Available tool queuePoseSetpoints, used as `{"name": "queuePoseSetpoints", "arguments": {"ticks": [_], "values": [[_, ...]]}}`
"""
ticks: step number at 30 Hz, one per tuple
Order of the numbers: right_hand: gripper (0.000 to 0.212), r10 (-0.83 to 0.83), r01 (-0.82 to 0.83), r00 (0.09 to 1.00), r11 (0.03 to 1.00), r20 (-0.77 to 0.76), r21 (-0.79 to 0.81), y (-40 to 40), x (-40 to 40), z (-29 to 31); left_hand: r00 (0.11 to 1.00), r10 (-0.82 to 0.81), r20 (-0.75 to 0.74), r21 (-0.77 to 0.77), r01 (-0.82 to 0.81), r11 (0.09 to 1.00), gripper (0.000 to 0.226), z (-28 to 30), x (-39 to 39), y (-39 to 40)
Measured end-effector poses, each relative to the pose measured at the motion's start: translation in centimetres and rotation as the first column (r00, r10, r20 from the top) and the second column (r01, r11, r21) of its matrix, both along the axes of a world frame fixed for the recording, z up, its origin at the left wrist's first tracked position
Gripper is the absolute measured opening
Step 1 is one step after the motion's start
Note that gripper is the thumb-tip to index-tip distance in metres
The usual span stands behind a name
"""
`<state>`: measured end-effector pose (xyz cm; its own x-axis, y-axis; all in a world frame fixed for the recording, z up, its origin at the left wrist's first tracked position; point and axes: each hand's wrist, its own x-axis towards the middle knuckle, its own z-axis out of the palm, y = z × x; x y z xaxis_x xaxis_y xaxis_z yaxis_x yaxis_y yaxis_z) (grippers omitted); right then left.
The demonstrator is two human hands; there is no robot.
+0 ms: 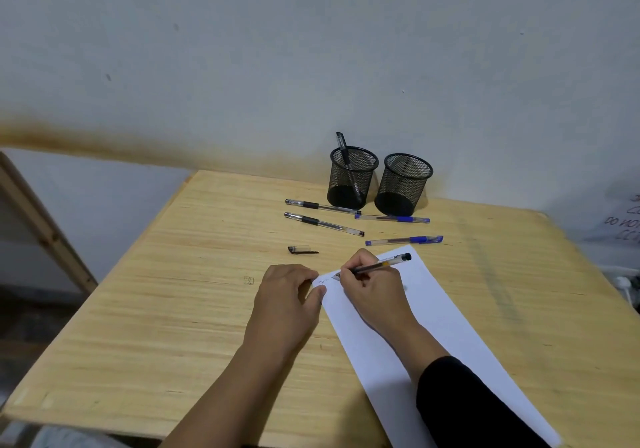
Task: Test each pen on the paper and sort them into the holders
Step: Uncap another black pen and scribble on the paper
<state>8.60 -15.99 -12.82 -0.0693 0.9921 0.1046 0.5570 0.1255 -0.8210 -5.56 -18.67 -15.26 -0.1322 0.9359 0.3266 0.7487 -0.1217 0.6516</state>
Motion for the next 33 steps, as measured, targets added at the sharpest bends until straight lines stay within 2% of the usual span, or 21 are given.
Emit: {"name": "queuePoseSetpoints", "arguments": {"ticks": [33], "values": [[0.007,-0.041,0.039,0.997,0.999,0.059,0.027,-0.07,-0.05,0.25,0.999,-0.017,-0.05,0.013,0.018,1.0,0.026,-0.36,-0.03,0.02]]}}
